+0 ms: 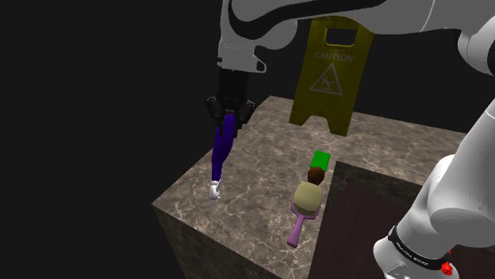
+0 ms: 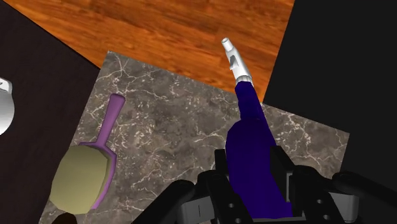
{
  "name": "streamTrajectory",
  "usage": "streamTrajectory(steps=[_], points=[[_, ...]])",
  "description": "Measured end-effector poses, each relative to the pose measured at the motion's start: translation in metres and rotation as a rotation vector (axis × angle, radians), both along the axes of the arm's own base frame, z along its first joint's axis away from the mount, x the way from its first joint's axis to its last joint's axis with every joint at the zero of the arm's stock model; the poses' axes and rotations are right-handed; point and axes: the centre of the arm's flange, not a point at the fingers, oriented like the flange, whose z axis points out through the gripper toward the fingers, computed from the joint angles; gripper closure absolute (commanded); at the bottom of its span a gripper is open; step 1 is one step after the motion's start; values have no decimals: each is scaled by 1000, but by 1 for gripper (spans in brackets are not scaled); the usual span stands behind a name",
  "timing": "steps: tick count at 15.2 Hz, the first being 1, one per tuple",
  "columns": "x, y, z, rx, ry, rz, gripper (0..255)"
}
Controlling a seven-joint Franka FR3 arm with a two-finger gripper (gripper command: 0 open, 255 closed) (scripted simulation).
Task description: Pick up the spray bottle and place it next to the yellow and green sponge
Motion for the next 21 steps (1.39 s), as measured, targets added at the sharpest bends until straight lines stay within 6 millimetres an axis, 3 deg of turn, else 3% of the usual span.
streamTrajectory(steps=[11,14,21], points=[[0,2,57,0,0,0,255],[-2,-23,61,-1,0,-1,255],[-12,-117,61,-1,0,-2,255]])
